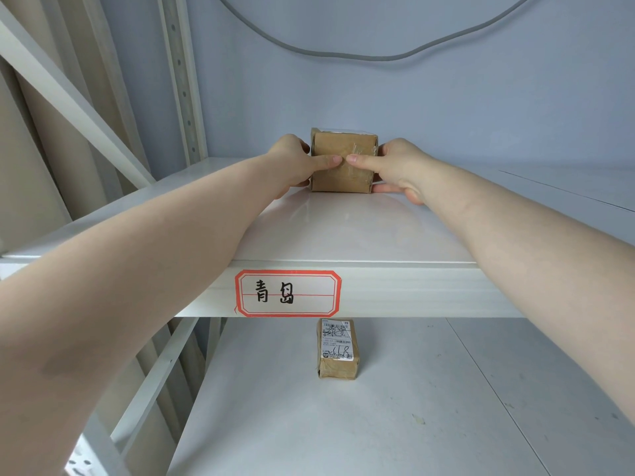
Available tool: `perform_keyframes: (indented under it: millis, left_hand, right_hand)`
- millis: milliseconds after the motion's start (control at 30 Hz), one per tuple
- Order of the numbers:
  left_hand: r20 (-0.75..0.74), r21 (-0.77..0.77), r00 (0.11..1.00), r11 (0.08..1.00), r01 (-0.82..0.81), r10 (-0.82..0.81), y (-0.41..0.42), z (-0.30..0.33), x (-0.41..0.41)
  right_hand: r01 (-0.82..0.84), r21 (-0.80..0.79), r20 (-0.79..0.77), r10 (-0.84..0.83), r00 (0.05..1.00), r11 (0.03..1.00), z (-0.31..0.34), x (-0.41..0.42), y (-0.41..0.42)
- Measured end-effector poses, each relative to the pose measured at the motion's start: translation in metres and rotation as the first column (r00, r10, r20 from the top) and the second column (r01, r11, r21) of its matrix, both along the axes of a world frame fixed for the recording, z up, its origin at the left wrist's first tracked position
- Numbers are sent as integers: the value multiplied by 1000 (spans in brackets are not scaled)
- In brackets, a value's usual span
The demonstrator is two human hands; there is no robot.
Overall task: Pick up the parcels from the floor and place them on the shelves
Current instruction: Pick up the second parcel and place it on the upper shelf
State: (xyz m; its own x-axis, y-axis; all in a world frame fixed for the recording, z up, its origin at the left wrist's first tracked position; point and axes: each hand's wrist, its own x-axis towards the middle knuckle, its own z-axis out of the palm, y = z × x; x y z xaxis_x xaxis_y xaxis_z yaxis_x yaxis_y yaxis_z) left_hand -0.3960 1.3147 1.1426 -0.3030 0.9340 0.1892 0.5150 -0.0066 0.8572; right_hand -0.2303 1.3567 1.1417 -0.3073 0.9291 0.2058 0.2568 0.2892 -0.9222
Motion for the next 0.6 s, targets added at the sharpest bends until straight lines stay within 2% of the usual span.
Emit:
perform_keyframes:
  millis: [600]
  left_hand:
    - [-75,-15,997,1000,-15,14,-10,7,-2]
  right_hand:
    - [28,-8,26,-28,999,1000,4,10,6]
